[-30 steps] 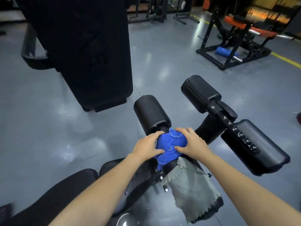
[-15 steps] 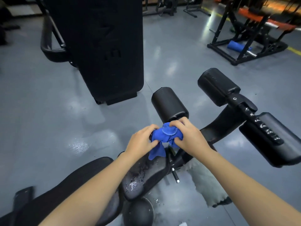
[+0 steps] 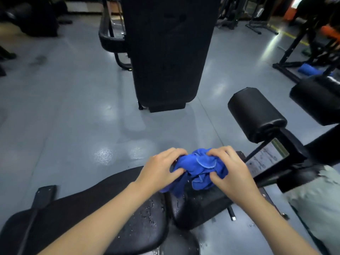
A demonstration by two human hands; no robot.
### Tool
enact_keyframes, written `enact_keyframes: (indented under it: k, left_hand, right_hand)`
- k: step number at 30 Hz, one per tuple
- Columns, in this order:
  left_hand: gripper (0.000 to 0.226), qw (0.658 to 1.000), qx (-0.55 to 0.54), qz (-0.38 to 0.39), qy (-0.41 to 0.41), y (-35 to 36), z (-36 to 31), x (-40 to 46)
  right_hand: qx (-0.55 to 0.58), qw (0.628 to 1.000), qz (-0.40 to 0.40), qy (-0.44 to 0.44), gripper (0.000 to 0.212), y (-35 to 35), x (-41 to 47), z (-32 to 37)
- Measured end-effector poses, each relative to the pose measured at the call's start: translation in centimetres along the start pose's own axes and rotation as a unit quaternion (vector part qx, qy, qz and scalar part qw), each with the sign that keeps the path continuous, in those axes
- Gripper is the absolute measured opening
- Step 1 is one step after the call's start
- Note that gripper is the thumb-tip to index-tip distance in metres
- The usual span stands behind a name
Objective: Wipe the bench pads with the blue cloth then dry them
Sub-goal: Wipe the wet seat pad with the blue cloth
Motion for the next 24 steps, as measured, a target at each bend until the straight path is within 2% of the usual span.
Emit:
enact_keyframes:
  k: [7,11,15,18,24]
  left_hand:
    - [0.029,0.996,0.01,-0.081,0.041,4.3,5.5,-3.1]
    - [0.031,0.99,-0.011,-0.114,0.08,7.8,8.5,-4.5]
    - [0.034,0.983,-0.02,-0.138,0.116,11.3,10.7,-5.8]
    - [0.039,0.977,-0.011,-0.15,0.152,12.8,11.0,-6.6]
    - [0.039,0.964,-0.016,-0.175,0.197,12.8,8.3,-9.9]
  right_hand:
    - [0.038,0.997,-0.022,-0.067,0.068,7.2,-0.7,-3.2]
    - [0.075,0.989,-0.037,-0.118,0.064,11.0,-1.4,-5.5]
    - [0.143,0.979,-0.054,-0.134,0.054,14.1,-2.5,-8.8]
    - [0.176,0.972,-0.078,-0.136,0.055,15.7,-4.0,-10.4]
    - [0.169,0.966,-0.133,-0.142,0.058,15.5,-9.1,-10.0]
Point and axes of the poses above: each hand's wrist, its own x-axis towards the middle knuckle, its own y-axis out of the palm, z = x × y, the point moved 10 cm from there along x, towards the middle knuckle, and after that the axes turned 1 degree about x, right-handed, at the moved point
